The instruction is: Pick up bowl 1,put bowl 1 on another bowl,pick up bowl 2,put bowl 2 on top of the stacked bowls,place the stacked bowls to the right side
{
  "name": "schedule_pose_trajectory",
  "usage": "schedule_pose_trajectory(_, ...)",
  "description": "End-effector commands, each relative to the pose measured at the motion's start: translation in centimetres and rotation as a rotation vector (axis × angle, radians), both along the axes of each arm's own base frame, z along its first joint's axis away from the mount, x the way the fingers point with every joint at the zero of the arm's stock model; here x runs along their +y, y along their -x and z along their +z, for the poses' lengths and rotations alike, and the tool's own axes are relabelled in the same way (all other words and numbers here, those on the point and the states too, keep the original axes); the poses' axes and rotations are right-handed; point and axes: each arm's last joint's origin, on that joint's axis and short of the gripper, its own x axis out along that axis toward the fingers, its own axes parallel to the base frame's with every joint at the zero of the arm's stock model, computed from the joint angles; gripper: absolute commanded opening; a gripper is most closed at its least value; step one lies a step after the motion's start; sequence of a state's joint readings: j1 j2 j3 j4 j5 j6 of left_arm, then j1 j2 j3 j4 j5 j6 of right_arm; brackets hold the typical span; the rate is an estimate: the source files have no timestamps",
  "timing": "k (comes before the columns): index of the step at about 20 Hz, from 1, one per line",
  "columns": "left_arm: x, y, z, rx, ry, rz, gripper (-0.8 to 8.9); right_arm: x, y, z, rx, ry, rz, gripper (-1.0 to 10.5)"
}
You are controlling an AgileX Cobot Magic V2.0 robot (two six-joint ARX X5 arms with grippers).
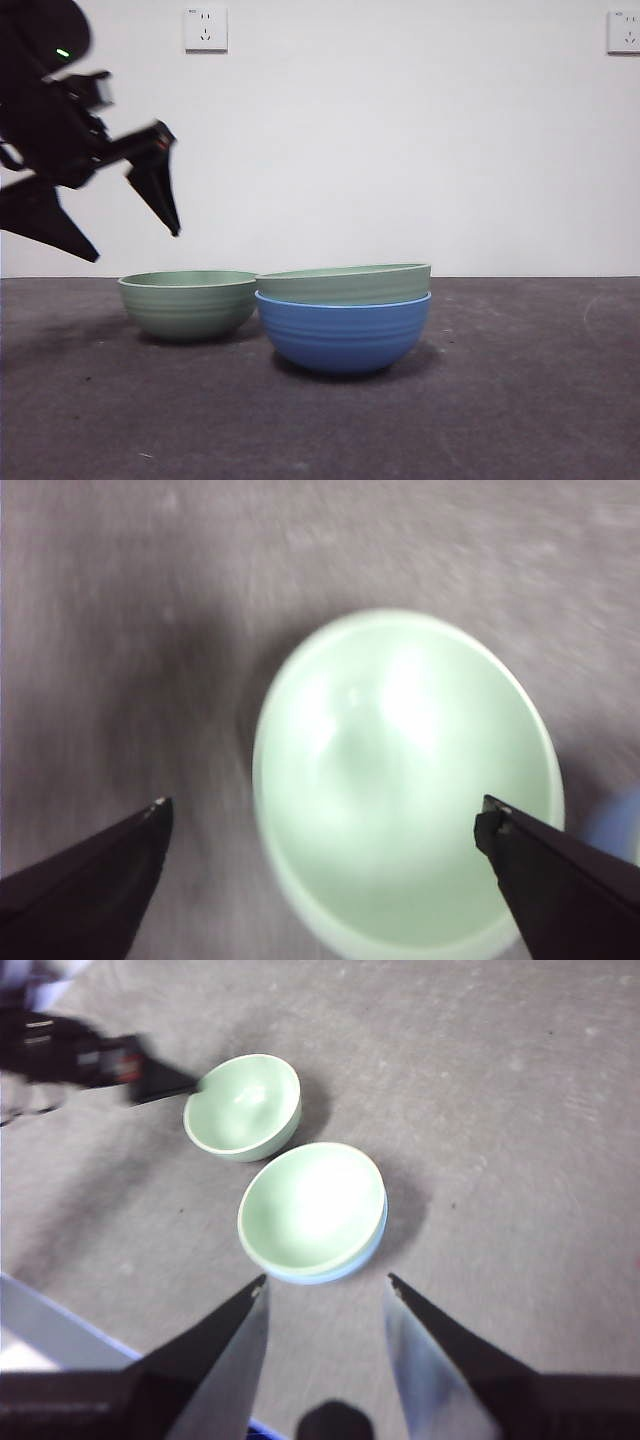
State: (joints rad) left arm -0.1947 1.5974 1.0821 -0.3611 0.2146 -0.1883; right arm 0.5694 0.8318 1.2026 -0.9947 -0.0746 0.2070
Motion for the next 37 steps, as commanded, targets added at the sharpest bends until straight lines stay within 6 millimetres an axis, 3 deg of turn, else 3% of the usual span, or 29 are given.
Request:
schedule_pose_trajectory(1,-0.9,-1.4,-1.1,0.037,-0.036,0.001,4.99,-0.8,1.3,0.2,0.000,-0.027,-0.019,1.9)
schedule_pose_trajectory(4,-1.5,-2.3,-2.4,0.057,-0.079,0.013,4.95,-1.8,2.8,0.5,-0.032,-0.047,-0.025,1.9)
schedule_pose_trajectory(5,-1.7,-2.3,-2.7,0.065,-0.098,0.019,4.51,-2.1,3.1,0.6,-0.035,-0.050,-0.046,1.9)
schedule_pose_trajectory(11,-1.7,-2.3,-3.1,0.088,-0.109,0.021,0.30,-2.3,3.5,0.4,-0.024,-0.042,-0.053,1.9)
schedule_pose_trajectory(22,-1.6,-2.2,-3.0,0.101,-0.113,0.019,-0.08,-2.4,3.6,0.4,-0.021,-0.042,-0.051,1.9)
schedule_pose_trajectory(27,-1.9,-1.3,1.4,0.017,-0.049,-0.032,-0.08,-2.4,3.6,0.4,-0.018,-0.040,-0.051,1.9)
schedule_pose_trajectory(31,-4.0,0.9,5.0,-0.048,-0.036,-0.150,-0.08,-2.4,3.6,0.4,-0.018,-0.040,-0.051,1.9)
schedule_pose_trajectory(37,-9.5,3.7,5.4,-0.065,-0.037,-0.340,-0.08,-2.4,3.6,0.4,-0.017,-0.040,-0.051,1.9)
